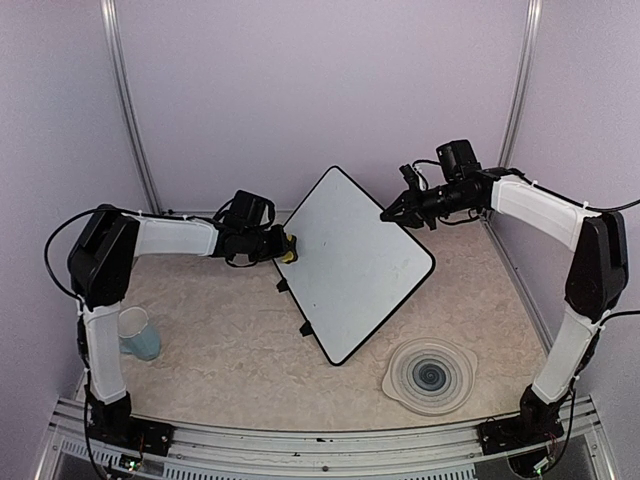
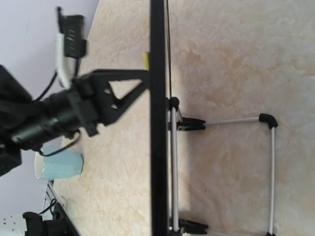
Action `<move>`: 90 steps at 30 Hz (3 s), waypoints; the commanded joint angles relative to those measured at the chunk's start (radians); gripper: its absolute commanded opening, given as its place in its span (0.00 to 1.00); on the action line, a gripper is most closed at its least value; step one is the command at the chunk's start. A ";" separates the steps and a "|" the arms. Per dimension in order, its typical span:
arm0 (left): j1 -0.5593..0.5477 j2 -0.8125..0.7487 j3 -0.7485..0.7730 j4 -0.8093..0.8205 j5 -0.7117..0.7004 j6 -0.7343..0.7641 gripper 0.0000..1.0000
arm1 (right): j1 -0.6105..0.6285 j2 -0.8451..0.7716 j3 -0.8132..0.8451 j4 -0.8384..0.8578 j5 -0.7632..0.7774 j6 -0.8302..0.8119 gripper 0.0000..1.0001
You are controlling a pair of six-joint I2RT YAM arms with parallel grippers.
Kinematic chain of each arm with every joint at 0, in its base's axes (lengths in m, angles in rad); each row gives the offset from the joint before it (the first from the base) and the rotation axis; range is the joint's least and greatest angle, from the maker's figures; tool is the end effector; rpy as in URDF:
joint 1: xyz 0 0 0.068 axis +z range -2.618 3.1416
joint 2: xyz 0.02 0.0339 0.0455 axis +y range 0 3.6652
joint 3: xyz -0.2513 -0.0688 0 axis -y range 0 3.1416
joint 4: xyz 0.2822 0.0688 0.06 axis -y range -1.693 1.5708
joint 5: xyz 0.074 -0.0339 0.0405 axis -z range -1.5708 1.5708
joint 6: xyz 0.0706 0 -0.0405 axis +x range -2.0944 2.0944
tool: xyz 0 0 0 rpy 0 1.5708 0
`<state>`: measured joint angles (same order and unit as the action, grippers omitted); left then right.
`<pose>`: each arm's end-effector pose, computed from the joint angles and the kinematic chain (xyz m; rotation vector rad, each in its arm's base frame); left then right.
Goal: Erase the whiteboard
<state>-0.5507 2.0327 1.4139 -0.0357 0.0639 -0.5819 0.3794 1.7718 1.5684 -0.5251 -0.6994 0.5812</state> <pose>0.4333 -0.2714 0.1357 0.0004 2.3137 -0.6745 0.4051 0.2104 0.2763 -0.1484 2.4290 1.2738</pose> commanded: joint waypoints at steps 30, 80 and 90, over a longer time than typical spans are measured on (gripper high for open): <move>-0.159 -0.508 -0.289 -0.286 -0.059 -0.036 0.00 | -0.051 -0.070 0.039 -0.118 -0.014 -0.070 0.62; -0.166 -0.369 -0.594 -0.292 0.053 -0.193 0.99 | -0.253 -0.333 -0.181 -0.143 -0.028 -0.120 0.84; -0.109 -0.424 -0.499 -0.440 -0.114 -0.130 0.99 | -0.295 -0.347 -0.196 -0.158 -0.039 -0.153 0.85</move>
<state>-0.7013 1.6318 0.8696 -0.3607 0.0147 -0.7544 0.1226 1.4574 1.3735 -0.6701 -0.7200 0.4603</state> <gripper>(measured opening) 0.989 0.844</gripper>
